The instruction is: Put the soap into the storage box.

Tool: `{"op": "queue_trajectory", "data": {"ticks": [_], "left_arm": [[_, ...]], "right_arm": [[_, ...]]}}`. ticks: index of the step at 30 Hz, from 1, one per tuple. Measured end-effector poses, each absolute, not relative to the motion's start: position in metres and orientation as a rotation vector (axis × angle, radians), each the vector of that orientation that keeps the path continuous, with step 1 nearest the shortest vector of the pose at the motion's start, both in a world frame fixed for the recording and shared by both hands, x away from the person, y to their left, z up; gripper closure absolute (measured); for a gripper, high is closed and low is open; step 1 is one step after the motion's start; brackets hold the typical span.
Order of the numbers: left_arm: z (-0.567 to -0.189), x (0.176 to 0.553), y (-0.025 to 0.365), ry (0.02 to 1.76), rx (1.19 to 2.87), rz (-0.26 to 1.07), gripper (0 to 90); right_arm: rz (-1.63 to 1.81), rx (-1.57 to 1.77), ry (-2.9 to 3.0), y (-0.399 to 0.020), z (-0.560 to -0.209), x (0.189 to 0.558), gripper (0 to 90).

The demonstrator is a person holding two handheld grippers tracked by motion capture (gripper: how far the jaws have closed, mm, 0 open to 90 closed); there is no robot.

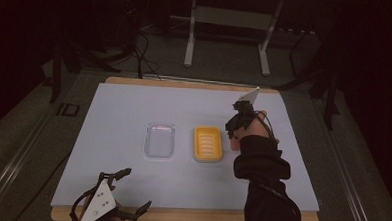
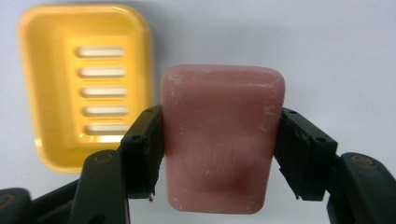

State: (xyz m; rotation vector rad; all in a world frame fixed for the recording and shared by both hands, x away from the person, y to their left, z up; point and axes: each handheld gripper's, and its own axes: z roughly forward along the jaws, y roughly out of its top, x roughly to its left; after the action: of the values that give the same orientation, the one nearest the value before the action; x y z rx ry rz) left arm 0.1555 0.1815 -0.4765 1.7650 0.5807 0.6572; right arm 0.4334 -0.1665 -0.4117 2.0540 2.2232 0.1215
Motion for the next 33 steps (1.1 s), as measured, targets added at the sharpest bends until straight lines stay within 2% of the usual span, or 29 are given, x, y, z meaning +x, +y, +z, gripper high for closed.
{"op": "queue_trajectory", "data": {"ticks": [17,33], "left_arm": [[-0.477,0.155,0.181,0.565,1.773,0.659,0.5],[-0.477,0.154,0.181,0.554,1.781,0.655,0.5]], "right_arm": [[0.155,1.975,2.342,-0.104,-0.42,0.431,37.6],[0.196,1.99,2.389,-0.083,-0.451,0.437,37.6]]}}
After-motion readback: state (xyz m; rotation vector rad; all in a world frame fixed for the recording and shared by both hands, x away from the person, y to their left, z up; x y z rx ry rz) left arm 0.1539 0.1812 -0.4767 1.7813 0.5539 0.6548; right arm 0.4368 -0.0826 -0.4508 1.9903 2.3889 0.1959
